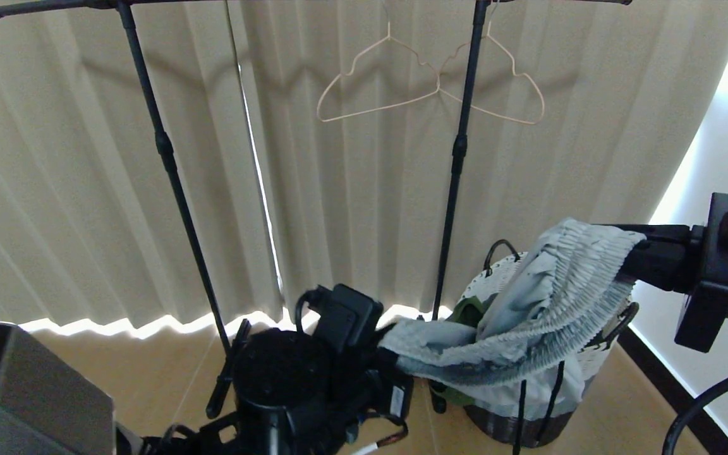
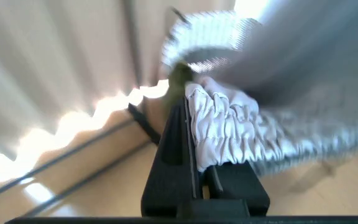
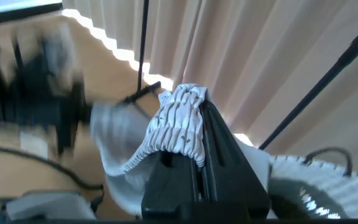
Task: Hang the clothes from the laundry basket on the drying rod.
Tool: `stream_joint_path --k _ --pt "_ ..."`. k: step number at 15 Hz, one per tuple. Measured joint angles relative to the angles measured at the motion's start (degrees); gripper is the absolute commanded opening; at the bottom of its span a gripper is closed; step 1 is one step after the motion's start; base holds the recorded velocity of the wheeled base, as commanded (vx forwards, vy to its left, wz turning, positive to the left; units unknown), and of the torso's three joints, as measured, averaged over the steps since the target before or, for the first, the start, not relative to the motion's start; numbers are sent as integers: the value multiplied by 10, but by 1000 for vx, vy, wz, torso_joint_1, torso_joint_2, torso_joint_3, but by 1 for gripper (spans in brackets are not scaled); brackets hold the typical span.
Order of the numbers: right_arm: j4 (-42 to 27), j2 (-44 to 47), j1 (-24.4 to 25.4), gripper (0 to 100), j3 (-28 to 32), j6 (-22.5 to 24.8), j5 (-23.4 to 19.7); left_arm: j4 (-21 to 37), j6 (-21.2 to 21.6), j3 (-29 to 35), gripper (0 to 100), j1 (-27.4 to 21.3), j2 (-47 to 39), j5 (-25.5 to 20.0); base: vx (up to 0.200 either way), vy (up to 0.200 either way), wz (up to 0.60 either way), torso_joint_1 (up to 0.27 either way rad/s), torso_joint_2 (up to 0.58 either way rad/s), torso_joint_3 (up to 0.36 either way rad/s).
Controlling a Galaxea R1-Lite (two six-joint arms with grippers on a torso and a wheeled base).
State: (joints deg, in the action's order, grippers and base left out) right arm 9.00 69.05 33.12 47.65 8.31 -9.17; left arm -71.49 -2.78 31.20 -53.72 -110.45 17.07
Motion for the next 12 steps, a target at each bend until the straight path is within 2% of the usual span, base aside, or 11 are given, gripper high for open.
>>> stream_joint_path --k 3,5,9,12 --pt "26 15 0 0 -11 -1 -3 64 1 3 0 51 83 -10 0 0 0 0 0 0" --pt "90 34 0 0 -14 -2 -4 129 1 7 0 71 150 -30 0 0 0 0 0 0" --pt "184 75 0 0 -16 -2 -9 297 0 44 0 119 298 -106 0 0 0 0 0 0" --pt "254 99 2 0 -13 -2 -53 414 0 119 0 179 390 -144 0 0 0 0 0 0"
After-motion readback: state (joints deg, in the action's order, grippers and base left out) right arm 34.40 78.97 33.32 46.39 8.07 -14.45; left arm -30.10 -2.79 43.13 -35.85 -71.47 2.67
